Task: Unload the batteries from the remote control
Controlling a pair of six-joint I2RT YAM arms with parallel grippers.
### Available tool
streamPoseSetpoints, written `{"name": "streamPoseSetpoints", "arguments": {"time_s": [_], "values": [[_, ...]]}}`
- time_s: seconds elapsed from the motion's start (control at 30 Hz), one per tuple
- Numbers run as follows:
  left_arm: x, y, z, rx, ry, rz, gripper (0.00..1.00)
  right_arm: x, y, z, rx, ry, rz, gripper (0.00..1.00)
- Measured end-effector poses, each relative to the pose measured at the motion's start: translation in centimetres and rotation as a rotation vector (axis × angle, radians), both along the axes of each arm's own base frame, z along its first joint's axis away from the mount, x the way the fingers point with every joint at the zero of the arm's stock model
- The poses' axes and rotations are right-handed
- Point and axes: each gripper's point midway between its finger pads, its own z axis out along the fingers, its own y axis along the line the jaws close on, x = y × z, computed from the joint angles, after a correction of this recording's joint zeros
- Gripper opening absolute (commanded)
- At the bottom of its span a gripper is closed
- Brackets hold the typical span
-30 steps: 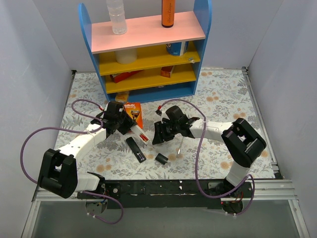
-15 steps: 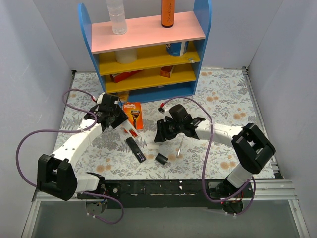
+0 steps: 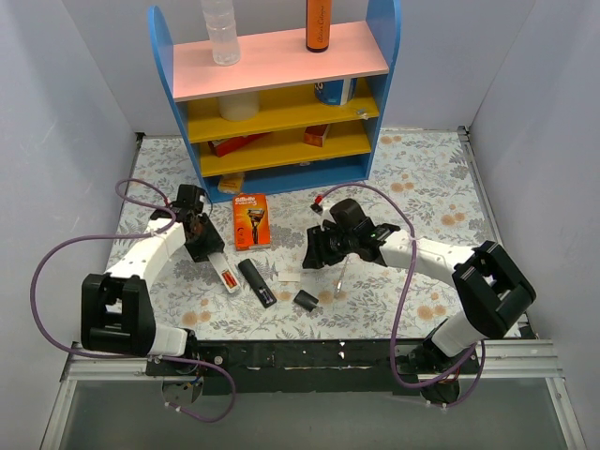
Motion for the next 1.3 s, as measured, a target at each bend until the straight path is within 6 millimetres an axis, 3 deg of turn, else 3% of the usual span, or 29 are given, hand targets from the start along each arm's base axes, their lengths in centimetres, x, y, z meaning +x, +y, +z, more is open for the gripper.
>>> {"name": "streamPoseSetpoints", "arguments": {"time_s": [0.2,0.53,0.77,0.87,0.9,1.07,1.3], "values": [[-2.1,0.0,-2.6,0.004,0.105,-0.019,0.14,0.4,-1.0,0.2,-0.027,-0.008,-0.037,0.53],[-2.7,-0.5,-4.8,-0.016,0.191,-0.032,0.45,0.5,-2.8,0.5,-0.096,-0.004,-0.12,0.52],[-3.0,-0.4,-5.3,-0.014,0.204,-0.034,0.68,0.9,-5.3,0.4,-0.209,0.07,-0.315,0.51],[-2.8,-0.6,-5.3,-0.02,0.198,-0.039,0.93,0.4,-6.2,0.3,-0.234,0.112,-0.381,0.5],[-2.8,-0.7,-5.1,-0.029,0.192,-0.041,0.98,0.2,-6.4,0.5,-0.232,0.122,-0.403,0.5],[-1.8,-1.8,-3.2,-0.088,0.103,-0.08,0.98,-0.5,-7.6,0.6,-0.209,0.155,-0.508,0.47],[0.9,-4.0,2.3,-0.191,-0.169,-0.185,0.98,-1.2,-9.6,-1.7,-0.273,0.192,-0.605,0.44]]}}
